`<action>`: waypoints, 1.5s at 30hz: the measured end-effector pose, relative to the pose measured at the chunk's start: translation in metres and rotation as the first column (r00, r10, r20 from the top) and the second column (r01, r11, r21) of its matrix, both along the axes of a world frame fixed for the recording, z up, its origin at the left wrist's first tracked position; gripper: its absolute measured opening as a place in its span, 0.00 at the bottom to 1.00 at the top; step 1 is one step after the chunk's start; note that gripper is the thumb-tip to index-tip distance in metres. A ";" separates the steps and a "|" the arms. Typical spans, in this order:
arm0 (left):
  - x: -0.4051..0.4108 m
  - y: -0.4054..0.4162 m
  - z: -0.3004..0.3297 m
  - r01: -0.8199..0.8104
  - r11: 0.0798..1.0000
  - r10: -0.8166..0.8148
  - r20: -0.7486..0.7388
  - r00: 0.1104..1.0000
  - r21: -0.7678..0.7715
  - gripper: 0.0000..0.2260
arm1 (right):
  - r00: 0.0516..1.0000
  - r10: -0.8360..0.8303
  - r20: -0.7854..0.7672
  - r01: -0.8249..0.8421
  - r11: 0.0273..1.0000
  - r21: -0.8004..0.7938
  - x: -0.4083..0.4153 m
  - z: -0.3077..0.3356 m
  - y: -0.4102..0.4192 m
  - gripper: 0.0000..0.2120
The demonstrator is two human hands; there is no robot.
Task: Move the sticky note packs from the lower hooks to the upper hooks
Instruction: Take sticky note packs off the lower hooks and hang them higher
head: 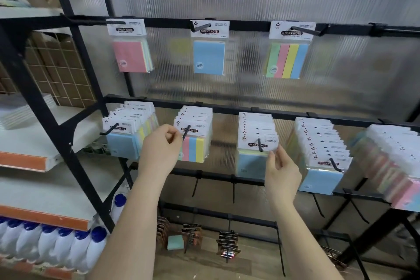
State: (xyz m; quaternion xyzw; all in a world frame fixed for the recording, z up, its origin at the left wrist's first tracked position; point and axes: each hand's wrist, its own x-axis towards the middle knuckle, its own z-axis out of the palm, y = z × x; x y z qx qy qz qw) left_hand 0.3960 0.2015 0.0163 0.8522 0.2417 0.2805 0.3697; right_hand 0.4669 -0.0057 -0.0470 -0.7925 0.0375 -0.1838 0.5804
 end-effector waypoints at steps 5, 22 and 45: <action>0.000 0.001 0.000 0.012 1.000 -0.012 0.000 1.000 0.009 0.05 | 0.998 -0.053 -0.014 0.054 0.994 0.090 0.004 -0.002 0.001 0.12; 0.029 0.028 -0.015 -0.046 0.946 0.061 0.037 0.997 -0.322 0.07 | 0.990 0.011 0.139 -0.026 0.994 0.107 -0.015 0.017 0.008 0.18; 0.046 0.030 -0.040 0.013 0.937 -0.045 -0.082 0.996 -0.350 0.11 | 0.939 -0.089 0.332 -0.022 0.948 0.317 -0.023 0.054 0.015 0.21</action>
